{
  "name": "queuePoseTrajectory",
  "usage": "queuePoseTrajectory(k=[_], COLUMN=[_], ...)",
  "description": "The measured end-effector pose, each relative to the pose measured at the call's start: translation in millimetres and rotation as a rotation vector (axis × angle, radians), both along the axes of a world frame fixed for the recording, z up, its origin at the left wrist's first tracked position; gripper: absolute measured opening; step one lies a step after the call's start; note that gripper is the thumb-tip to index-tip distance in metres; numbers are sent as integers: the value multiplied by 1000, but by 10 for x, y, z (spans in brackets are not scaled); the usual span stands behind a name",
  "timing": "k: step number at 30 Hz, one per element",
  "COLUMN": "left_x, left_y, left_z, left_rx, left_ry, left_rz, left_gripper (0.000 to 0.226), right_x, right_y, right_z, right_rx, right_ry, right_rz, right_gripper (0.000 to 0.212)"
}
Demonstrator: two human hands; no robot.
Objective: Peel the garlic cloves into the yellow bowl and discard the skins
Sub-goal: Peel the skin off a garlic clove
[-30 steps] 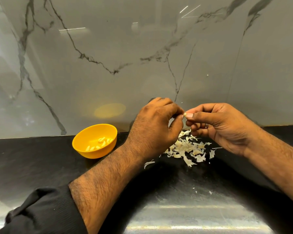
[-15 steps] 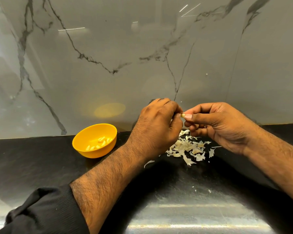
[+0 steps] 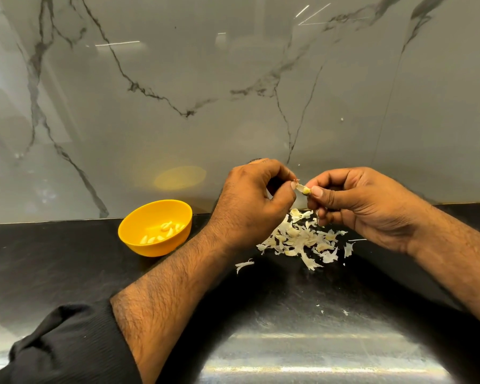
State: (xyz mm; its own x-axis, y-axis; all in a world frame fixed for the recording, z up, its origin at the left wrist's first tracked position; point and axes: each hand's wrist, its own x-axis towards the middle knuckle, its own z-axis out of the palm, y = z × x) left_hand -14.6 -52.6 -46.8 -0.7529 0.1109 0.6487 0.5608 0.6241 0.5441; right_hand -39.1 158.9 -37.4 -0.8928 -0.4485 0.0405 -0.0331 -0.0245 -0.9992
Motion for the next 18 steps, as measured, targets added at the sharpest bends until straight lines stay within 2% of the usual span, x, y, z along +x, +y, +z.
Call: queuePoseTrajectory(k=[3,7,9,14,18], left_x=[-4,-9,2,-42,-59], left_y=[-19,-39,-28,-10,-1], left_z=[16,37,37,-1,-16], left_rx=[152,478,568,655,656], left_ry=[-142,-454,-555,-647,-655], left_rz=[-76,-268,-318,-262,-232], left_gripper=[8,14,15,20,23], right_x=[-3,-20,-31,-43,-27], right_y=[-6,4,-3,-7,-12], right_z=[6,-29,-49,-31,-21], right_rx=[-10,-19,0,-62,-76], right_ry=[-8,-11,-9,-46,-41], right_rz=[11,3,-13,-36,-29], right_gripper=[18,24,25,25,50])
